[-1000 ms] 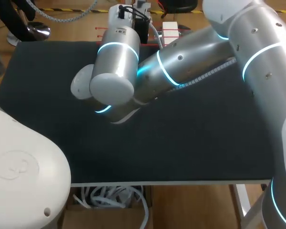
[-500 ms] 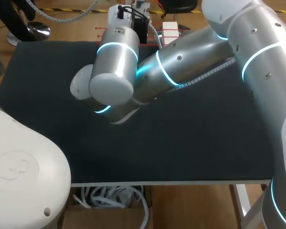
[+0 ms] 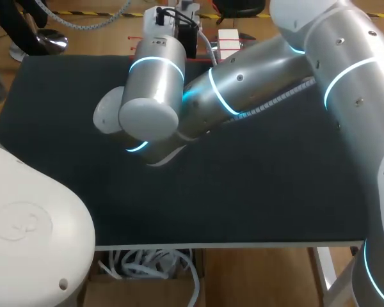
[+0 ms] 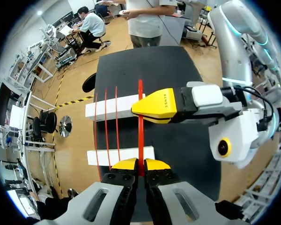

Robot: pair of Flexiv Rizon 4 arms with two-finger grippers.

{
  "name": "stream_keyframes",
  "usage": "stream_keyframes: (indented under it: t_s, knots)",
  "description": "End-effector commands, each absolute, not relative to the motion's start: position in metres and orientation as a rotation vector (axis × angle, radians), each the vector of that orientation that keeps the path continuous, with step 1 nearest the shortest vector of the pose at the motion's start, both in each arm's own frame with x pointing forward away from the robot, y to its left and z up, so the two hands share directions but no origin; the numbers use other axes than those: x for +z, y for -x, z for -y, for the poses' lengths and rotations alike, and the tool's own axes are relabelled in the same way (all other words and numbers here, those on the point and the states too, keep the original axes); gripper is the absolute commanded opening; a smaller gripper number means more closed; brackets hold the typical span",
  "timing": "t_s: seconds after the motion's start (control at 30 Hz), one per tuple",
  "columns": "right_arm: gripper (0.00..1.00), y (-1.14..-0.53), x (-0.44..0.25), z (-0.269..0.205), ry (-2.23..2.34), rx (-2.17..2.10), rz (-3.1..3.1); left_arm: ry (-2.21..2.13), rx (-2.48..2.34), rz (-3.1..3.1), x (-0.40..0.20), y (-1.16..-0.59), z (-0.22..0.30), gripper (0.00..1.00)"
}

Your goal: Grab the tape and strap the tape.

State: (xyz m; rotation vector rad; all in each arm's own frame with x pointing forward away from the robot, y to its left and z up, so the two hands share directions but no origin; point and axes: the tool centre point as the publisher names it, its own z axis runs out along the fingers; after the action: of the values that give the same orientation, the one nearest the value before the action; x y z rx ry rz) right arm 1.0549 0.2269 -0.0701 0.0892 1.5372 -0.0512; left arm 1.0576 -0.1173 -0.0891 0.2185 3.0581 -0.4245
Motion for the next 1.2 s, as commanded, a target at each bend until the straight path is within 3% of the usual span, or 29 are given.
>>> stream_keyframes:
  t_s: [0.03,1.2]
  knots:
    - [0.0,-1.0537,-0.0683,-0.2294,-0.086,-0.054,-1.544,-0.217,-0.418,-3.061,-0.088,-1.0579,0.1182,0.0]
    - [0.0,-1.0515,-0.0714,-0.2294,-0.079,-0.097,-1.565,-0.217,-0.418,-3.061,-0.088,-1.0579,0.1182,0.0]
